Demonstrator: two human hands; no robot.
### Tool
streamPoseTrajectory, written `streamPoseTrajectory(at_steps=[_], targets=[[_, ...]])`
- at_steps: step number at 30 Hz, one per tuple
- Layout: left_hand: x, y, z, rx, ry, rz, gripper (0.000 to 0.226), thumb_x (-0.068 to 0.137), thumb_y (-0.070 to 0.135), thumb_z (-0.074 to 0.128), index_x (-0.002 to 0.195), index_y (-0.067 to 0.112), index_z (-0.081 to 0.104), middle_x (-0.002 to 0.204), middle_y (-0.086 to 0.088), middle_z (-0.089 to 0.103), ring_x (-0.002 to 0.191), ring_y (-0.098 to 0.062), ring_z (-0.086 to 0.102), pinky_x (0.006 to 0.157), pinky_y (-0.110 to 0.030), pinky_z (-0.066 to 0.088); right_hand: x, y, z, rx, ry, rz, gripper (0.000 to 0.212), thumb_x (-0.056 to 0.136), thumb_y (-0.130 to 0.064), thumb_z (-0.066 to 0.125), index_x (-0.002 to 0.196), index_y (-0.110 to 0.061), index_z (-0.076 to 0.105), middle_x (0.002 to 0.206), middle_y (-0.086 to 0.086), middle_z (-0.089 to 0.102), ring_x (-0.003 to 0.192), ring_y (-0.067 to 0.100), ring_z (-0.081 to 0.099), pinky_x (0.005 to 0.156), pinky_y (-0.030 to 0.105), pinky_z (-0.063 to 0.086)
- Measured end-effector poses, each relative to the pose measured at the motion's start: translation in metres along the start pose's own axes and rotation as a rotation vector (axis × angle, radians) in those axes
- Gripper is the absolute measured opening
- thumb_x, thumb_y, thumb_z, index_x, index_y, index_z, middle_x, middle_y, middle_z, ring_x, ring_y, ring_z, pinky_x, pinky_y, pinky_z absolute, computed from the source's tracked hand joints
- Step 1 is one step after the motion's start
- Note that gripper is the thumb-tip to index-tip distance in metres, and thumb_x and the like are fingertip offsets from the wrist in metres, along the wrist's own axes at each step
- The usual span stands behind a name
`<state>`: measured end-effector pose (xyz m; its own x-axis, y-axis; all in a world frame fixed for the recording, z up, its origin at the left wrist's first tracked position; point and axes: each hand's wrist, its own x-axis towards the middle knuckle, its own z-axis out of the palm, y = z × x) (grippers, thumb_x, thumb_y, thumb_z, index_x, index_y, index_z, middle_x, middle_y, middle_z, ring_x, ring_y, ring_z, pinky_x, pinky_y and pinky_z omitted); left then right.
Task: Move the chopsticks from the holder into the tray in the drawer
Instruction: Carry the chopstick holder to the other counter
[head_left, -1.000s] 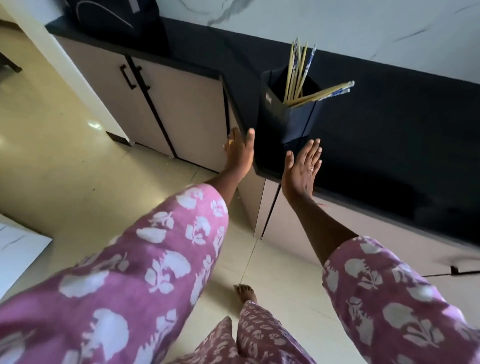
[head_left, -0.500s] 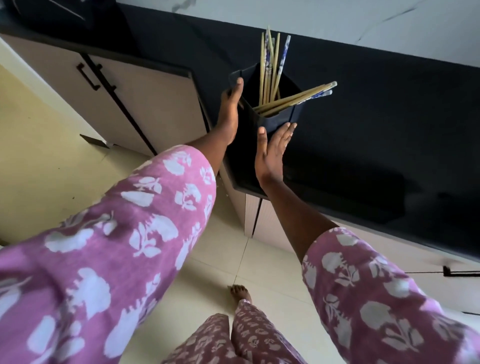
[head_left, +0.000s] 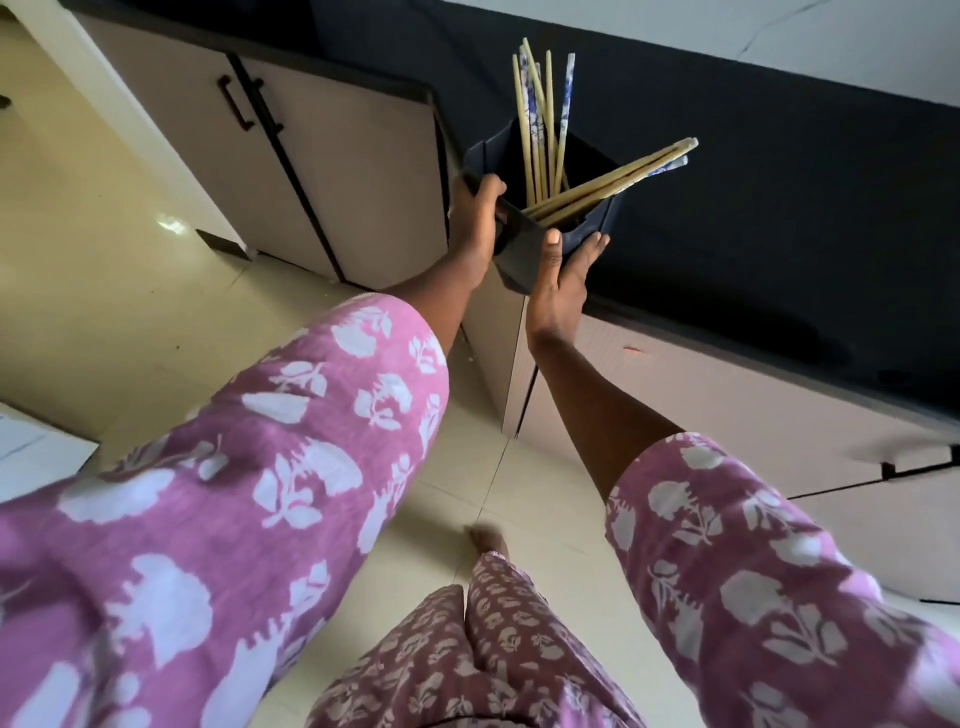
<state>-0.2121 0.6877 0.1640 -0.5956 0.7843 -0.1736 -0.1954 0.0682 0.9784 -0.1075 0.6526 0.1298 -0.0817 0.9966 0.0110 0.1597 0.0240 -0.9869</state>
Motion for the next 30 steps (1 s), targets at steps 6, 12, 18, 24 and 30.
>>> streamPoseTrajectory(at_steps=[6,12,18,24,30], targets=[[-0.1,-0.013,-0.049,-0.022,0.056,0.009,0.018,0.089,0.014,0.047,0.105,0.009,0.042,0.081,-0.001,0.049,0.073,-0.015,0.047,0.069,-0.032,0.04,-0.091,0.008,-0.014,-0.002,-0.029,-0.006,0.069,0.098,-0.048,0.026,0.15,-0.011,-0.001,0.16,0.008,0.0,0.148,0.022,0.001,0.12,0.035,0.005],[-0.195,-0.054,-0.099,-0.029,0.203,-0.015,0.021,0.089,0.007,0.048,0.108,0.003,0.042,0.082,-0.001,0.05,0.063,-0.009,0.046,0.043,-0.006,0.038,-0.182,0.028,-0.026,-0.011,-0.06,0.112,0.064,0.099,-0.05,0.026,0.15,-0.013,0.013,0.156,0.013,0.021,0.144,0.029,0.021,0.115,0.038,0.018],[-0.287,-0.108,-0.139,-0.079,0.374,-0.06,0.039,0.087,-0.004,0.047,0.125,-0.006,0.036,0.098,-0.015,0.054,0.05,-0.008,0.054,0.043,-0.011,0.042,-0.252,0.056,-0.045,-0.068,-0.123,0.19,0.044,0.098,-0.026,0.035,0.139,-0.011,0.042,0.136,0.018,0.052,0.124,0.029,0.047,0.096,0.027,0.033],[-0.398,-0.167,-0.167,-0.206,0.661,-0.143,0.056,0.08,0.002,0.049,0.134,0.008,0.037,0.12,-0.024,0.055,0.078,-0.018,0.067,0.061,-0.035,0.055,-0.323,0.085,-0.066,-0.185,-0.421,0.133,0.036,0.095,-0.011,0.036,0.121,0.003,0.056,0.109,0.021,0.063,0.101,0.03,0.056,0.08,0.027,0.04],[-0.515,-0.215,-0.183,-0.328,1.04,-0.27,0.053,0.082,0.001,0.05,0.133,0.007,0.036,0.129,-0.02,0.052,0.115,-0.041,0.053,0.096,-0.057,0.046,-0.404,0.112,-0.085,-0.277,-0.852,0.141,0.013,0.089,-0.013,0.036,0.086,-0.01,0.048,0.07,0.002,0.049,0.078,0.023,0.042,0.064,0.033,0.034]])
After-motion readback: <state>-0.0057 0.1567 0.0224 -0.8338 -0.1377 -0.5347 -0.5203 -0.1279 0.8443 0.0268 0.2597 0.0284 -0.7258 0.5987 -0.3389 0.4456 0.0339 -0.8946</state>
